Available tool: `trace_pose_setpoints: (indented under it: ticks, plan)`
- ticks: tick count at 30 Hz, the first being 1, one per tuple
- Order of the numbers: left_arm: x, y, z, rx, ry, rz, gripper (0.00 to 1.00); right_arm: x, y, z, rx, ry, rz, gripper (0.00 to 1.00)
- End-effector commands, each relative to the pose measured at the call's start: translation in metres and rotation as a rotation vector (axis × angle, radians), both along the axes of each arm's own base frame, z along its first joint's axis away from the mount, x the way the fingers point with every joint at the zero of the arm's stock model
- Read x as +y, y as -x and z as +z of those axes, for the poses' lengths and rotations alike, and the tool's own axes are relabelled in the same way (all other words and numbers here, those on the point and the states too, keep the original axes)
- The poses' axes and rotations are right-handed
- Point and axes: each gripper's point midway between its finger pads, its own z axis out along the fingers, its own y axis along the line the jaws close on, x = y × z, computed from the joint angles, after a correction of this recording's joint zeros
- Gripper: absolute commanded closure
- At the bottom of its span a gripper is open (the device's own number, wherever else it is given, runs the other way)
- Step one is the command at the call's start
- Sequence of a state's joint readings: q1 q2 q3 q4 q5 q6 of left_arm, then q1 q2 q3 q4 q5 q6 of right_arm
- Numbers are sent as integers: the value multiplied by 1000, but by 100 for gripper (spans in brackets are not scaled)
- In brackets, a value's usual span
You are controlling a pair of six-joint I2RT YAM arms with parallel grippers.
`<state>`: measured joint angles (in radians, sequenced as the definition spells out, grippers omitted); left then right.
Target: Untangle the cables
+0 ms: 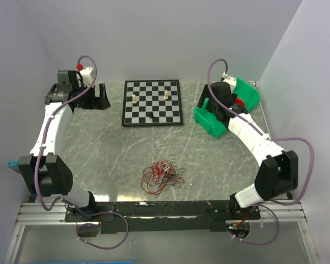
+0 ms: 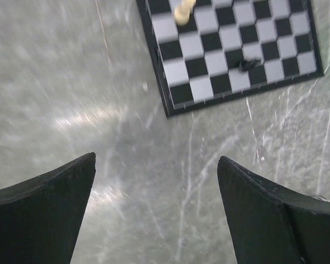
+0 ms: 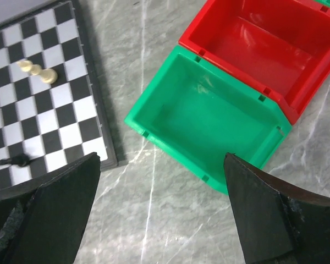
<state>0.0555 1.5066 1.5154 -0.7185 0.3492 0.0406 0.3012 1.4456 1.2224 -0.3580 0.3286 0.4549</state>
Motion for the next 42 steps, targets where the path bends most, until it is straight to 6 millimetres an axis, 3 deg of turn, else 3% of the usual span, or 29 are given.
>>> trace_pose_setpoints:
  ticks: [1,7,14,22,28,36,42]
  plan:
    - [-9,0,-26,76,110,58,3,-10,-14,-5,17,111,-38,0]
    - [-15,12,-49,143,123,18,3,15,-27,-29,41,102,87,0]
    - [-23,22,-66,164,130,-27,3,31,-34,-63,132,145,173,0]
    - [-56,23,-77,186,91,-122,3,25,-24,-93,228,198,141,7]
    - [-53,25,-68,170,77,-111,3,27,0,-113,279,215,136,28]
    - [-41,31,-68,137,0,-105,3,38,26,-130,329,222,125,67]
    - [-36,36,-69,124,-27,-98,3,62,59,-136,352,206,134,72]
